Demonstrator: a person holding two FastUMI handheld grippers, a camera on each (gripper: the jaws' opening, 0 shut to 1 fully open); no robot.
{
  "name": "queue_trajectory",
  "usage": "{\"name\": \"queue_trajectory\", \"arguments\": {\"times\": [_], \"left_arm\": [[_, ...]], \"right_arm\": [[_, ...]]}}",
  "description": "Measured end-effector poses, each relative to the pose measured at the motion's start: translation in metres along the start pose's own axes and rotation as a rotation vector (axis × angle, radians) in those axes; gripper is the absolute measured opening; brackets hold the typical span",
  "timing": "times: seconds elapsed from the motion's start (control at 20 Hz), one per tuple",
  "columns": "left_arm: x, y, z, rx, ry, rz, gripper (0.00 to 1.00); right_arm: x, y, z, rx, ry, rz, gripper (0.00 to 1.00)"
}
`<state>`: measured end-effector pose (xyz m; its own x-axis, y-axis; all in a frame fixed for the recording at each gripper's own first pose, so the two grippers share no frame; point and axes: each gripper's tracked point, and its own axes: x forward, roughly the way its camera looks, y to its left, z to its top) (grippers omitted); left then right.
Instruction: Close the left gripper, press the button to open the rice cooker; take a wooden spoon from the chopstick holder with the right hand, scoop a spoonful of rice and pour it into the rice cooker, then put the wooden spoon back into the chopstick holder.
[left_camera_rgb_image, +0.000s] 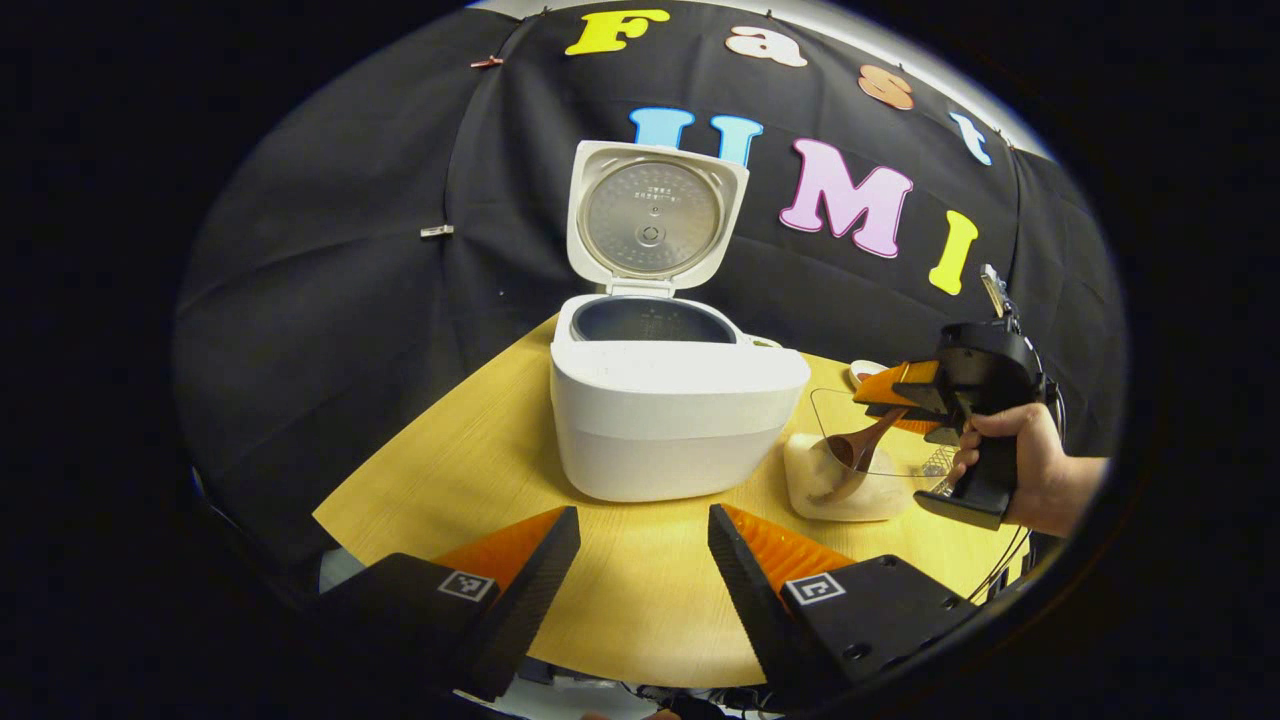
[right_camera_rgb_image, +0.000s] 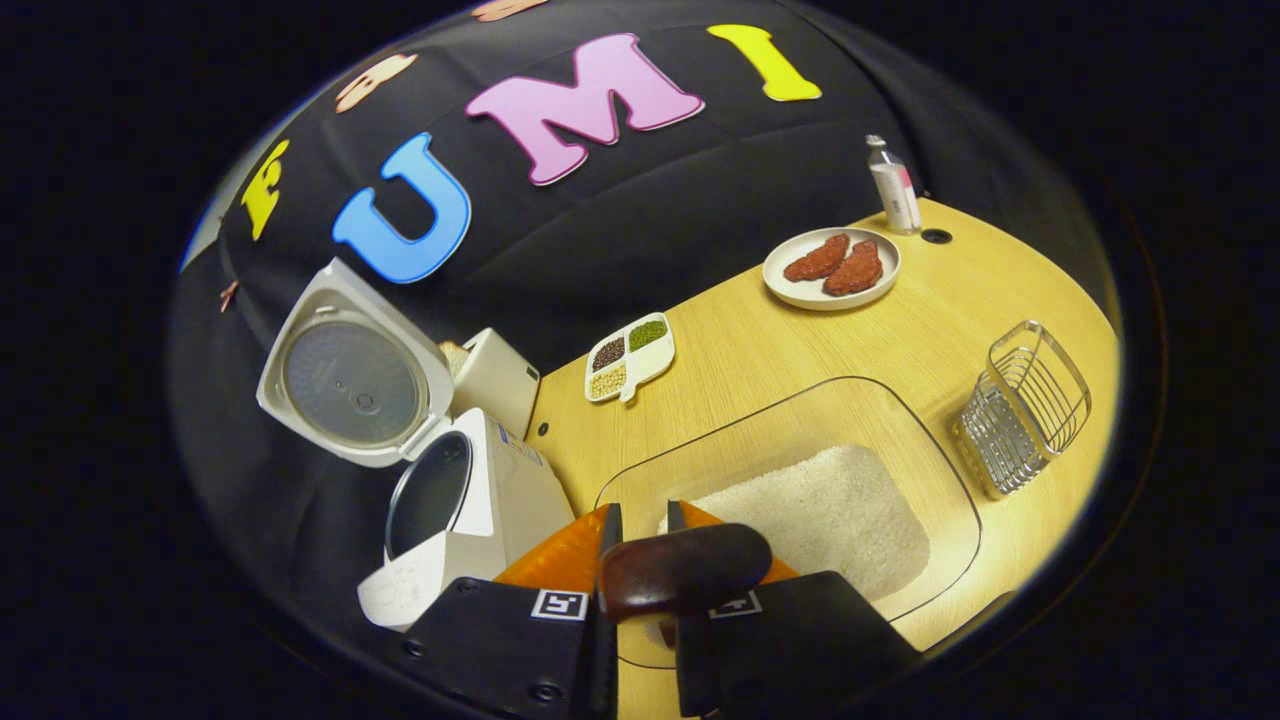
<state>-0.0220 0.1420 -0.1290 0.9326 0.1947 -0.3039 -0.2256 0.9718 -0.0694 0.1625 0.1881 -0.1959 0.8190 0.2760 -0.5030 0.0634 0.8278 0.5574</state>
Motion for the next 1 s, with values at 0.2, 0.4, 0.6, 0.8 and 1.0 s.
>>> {"name": "queue_trajectory", "arguments": {"times": [0.2, 0.4, 0.6, 0.8, 1.0], "left_arm": [[0.0, -0.006, 0.004, 0.008, -0.009, -0.02, 0.9], [-0.003, -0.013, 0.003, 0.015, -0.014, -0.039, 0.9], [-0.006, -0.017, 0.002, 0.016, -0.014, -0.05, 0.9], [-0.009, -0.02, 0.001, 0.012, -0.015, -0.055, 0.9], [-0.011, -0.02, 0.002, 0.016, -0.013, -0.061, 0.9]], "right_arm": [[-0.011, -0.019, 0.018, 0.092, -0.017, -0.019, 0.22], [-0.022, -0.039, 0.041, 0.209, -0.033, -0.033, 0.23], [-0.035, -0.044, 0.069, 0.338, -0.064, -0.016, 0.23], [-0.047, -0.038, 0.088, 0.462, -0.062, 0.02, 0.22], [-0.053, -0.014, 0.104, 0.48, -0.074, 0.066, 0.22]]}}
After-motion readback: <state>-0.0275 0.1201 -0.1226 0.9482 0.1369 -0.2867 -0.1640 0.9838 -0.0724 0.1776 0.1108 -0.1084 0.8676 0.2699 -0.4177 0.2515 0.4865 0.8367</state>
